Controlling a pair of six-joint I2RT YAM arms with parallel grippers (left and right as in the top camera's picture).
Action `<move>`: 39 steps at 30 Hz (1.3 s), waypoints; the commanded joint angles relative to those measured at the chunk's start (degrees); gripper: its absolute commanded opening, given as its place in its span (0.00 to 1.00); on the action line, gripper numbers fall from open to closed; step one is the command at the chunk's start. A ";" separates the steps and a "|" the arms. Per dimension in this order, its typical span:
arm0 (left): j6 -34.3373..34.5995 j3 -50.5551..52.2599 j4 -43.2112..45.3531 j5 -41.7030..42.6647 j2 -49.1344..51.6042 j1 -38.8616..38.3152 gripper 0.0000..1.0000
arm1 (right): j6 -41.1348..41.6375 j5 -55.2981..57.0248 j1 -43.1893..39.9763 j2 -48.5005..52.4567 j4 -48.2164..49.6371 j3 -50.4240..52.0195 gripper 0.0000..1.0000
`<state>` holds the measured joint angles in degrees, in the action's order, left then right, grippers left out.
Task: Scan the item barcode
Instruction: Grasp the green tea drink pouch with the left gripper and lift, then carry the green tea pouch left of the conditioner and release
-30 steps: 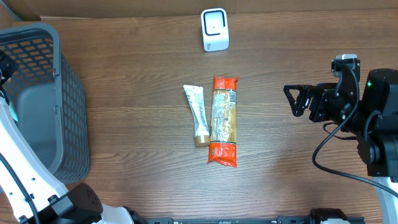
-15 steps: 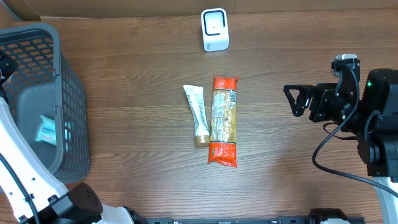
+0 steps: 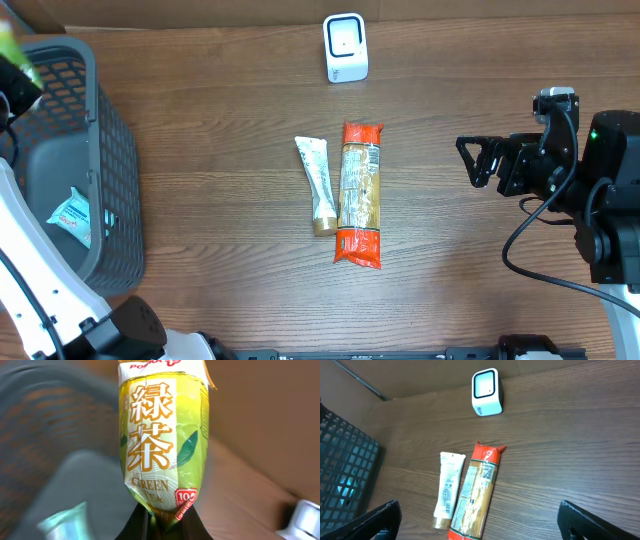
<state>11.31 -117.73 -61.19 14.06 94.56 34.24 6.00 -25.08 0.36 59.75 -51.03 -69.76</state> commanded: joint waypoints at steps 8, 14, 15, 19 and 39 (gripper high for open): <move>-12.79 0.55 -11.80 22.51 -6.51 -11.85 0.04 | 0.17 -0.04 -0.31 -0.15 0.20 -1.77 1.00; -12.98 13.49 -15.08 14.21 -3.28 -25.24 0.04 | 0.17 -0.04 -0.33 -0.15 0.20 -1.77 1.00; -12.02 16.37 -14.60 12.98 -2.71 -27.21 0.04 | 0.17 -0.04 -0.33 -0.15 0.20 -1.77 1.00; -6.29 28.65 -8.31 8.57 0.52 -34.73 0.04 | 0.17 -0.04 -0.31 -0.15 0.20 -1.77 1.00; 8.22 46.36 11.69 -2.86 5.07 -55.23 1.00 | 0.17 -0.04 -0.31 -0.15 0.20 -1.77 1.00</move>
<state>18.37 -71.46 -49.50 11.70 99.79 -19.27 6.00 -25.08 0.36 59.75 -51.05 -69.76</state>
